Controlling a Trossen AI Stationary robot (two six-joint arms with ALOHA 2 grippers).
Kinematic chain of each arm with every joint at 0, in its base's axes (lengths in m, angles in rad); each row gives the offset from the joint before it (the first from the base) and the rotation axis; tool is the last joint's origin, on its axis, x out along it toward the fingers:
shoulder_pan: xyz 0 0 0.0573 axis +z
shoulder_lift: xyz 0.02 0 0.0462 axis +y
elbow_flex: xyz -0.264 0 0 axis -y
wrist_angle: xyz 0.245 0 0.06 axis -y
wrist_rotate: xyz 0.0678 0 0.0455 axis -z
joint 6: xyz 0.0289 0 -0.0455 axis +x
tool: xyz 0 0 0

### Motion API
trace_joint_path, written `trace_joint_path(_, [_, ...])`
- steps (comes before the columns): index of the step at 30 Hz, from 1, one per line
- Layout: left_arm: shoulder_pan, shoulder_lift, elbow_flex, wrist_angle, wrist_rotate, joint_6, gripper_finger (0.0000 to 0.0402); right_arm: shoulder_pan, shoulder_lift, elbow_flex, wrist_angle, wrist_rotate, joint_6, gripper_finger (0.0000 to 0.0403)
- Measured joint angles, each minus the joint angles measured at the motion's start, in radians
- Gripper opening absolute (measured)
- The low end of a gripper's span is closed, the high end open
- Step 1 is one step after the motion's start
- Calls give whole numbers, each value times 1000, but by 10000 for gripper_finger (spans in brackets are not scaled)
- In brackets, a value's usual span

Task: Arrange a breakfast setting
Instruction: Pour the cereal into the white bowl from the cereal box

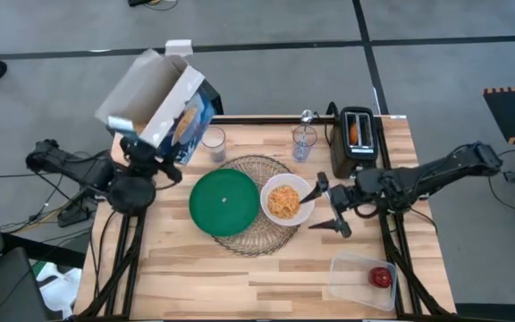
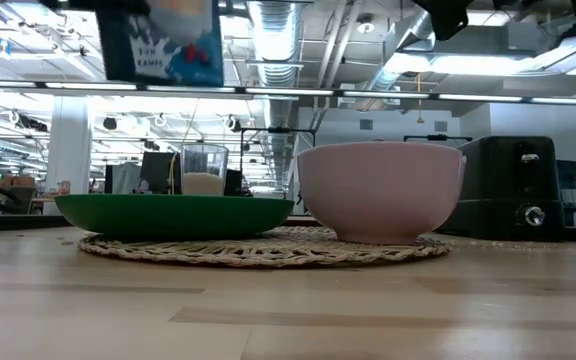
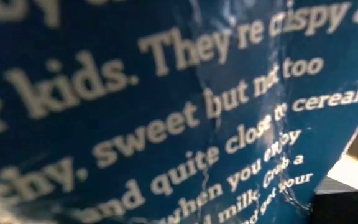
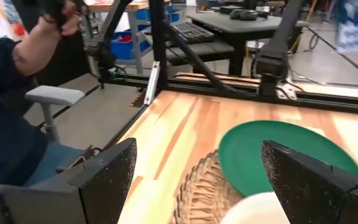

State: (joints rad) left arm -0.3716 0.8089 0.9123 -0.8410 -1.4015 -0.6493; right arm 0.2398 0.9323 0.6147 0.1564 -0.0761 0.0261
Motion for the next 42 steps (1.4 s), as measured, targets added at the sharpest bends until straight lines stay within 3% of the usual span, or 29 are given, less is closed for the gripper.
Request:
trace_joint_path(4, [117,19,0,-184,107,-168,200,20,53,0,37,0,0,370])
trace_joint_path(11, [248,77,-5,-402,152,-378,200,29,113,0,80,0,1,370])
trace_joint_path(23, [294,100,-232,-375,249,-636,199,49,138,0,109,0,-1,370])
trace_joint_path(28, [294,100,-339,-247,274,-651,199,69,137,0,130,0,-24,370])
trace_joint_path(34, [313,101,-428,-227,277,-742,204,74,137,0,130,-1,-26,370])
trace_joint_path(42, [321,101,-511,-116,270,-742,209,74,137,0,129,-1,-28,370])
